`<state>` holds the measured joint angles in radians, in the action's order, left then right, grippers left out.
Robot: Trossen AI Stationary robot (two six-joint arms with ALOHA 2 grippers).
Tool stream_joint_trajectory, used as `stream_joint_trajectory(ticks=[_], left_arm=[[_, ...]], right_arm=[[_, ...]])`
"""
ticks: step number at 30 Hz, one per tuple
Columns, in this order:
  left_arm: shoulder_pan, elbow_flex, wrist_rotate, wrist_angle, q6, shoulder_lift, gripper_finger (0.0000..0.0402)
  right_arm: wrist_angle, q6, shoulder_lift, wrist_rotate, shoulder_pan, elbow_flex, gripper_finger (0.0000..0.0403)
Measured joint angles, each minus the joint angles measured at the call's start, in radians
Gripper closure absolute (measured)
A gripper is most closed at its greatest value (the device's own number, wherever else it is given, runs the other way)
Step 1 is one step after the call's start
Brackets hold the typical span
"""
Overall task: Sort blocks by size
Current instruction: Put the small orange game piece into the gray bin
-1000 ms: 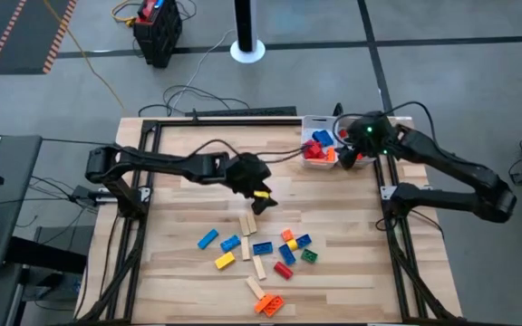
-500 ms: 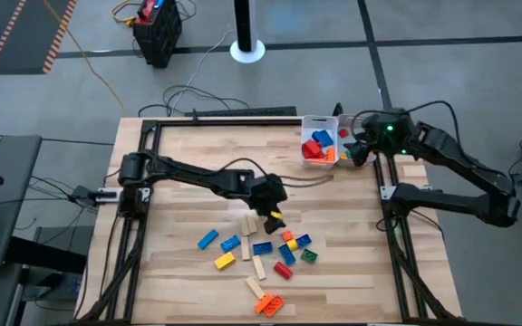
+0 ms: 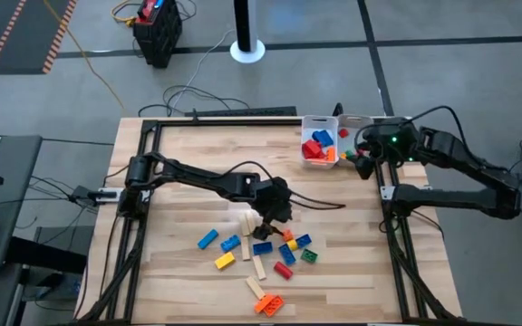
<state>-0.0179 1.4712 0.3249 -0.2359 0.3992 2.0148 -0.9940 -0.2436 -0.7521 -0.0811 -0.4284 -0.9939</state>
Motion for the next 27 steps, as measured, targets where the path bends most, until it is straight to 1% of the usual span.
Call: stream_joint_trajectory(ticks=[5,8,10,13,14,17,19,25,27], left_arm=[[0.003,-0.003,0.094,0.005,0.079,0.056,0.0132],[0.000,0.000,0.096,0.030,0.110,0.077,0.0132],[0.001,0.006,0.098,0.082,0.112,0.093,0.0132],[0.005,0.001,0.116,0.073,0.123,0.104,0.0132],[0.005,0.003,0.119,0.096,0.132,0.113,0.0132],[0.005,0.001,0.124,0.093,0.144,0.122,0.0132],[0.006,0.006,0.125,0.146,0.149,0.143,0.0132],[0.009,0.001,0.130,0.135,0.140,0.174,0.0132],[0.008,0.005,0.132,0.161,0.146,0.185,0.0132]], right_arm=[[0.002,-0.064,-0.001,-0.027,0.040,0.000,0.0129],[0.003,-0.100,-0.007,-0.027,0.056,0.000,0.0129],[0.005,-0.123,-0.008,-0.030,0.064,0.000,0.0129],[0.011,-0.147,-0.010,-0.043,0.074,0.000,0.0129],[0.010,-0.149,-0.014,-0.048,0.079,0.000,0.0129],[0.014,-0.152,-0.021,-0.055,0.092,0.000,0.0129],[0.025,-0.152,-0.027,-0.056,0.103,0.000,0.0129],[0.067,-0.158,-0.042,-0.060,0.131,0.000,0.0129],[0.069,-0.161,-0.047,-0.063,0.134,0.000,0.0129]])
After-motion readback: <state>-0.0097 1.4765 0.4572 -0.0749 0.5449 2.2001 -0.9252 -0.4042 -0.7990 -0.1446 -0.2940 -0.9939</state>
